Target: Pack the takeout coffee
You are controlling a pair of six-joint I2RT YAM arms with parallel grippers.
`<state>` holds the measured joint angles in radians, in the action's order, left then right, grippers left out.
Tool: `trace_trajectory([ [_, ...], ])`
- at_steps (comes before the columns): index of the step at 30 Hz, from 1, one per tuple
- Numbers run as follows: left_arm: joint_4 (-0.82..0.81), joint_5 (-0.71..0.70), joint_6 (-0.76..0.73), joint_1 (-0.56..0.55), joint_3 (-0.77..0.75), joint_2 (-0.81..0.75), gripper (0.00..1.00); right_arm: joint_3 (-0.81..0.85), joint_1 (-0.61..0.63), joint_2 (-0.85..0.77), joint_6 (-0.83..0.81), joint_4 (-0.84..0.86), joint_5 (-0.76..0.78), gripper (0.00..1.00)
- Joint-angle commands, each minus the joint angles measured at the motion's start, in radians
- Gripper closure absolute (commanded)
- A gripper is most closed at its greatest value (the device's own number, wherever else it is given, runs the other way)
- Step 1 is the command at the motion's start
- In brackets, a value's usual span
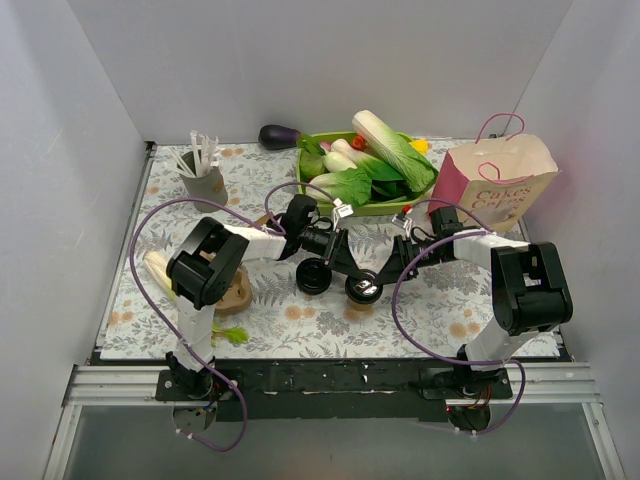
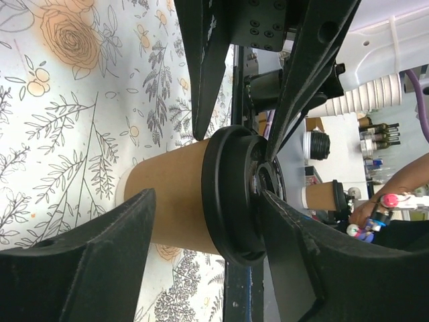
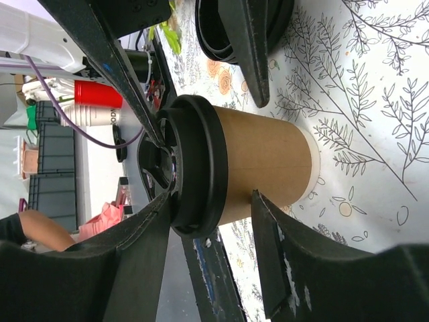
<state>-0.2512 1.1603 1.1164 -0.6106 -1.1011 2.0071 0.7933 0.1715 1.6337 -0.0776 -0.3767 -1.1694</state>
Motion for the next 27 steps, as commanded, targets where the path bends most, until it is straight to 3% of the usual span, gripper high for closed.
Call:
trace_trajectory([
  [1, -0.045, -0.080, -0.030, -0.014, 0.008, -0.007, 0.35, 0.059, 0.011, 0.003, -0.097, -0.050, 0.103, 0.42],
  [9, -0.039, -0.031, 0.025, -0.009, -0.046, -0.123, 0.23, 0.239, 0.011, -0.055, -0.185, -0.232, 0.180, 0.35],
  [13, 0.087, -0.079, -0.042, -0.003, -0.069, -0.166, 0.22, 0.273, 0.011, -0.077, -0.212, -0.255, 0.220, 0.33],
  [16, 0.227, -0.154, -0.102, 0.028, -0.088, -0.231, 0.22, 0.311, 0.020, -0.127, -0.383, -0.352, 0.270, 0.21],
  [20, 0.482, -0.175, -0.367, 0.090, -0.118, -0.306, 0.21, 0.259, 0.063, -0.248, -0.527, -0.375, 0.434, 0.18],
  [24, 0.702, -0.275, -0.664, 0.118, -0.111, -0.401, 0.21, 0.150, 0.202, -0.403, -0.588, -0.322, 0.588, 0.16],
  [27, 0.695, -0.338, -0.678, 0.138, -0.037, -0.445, 0.21, 0.039, 0.331, -0.494, -0.587, -0.248, 0.729, 0.13],
])
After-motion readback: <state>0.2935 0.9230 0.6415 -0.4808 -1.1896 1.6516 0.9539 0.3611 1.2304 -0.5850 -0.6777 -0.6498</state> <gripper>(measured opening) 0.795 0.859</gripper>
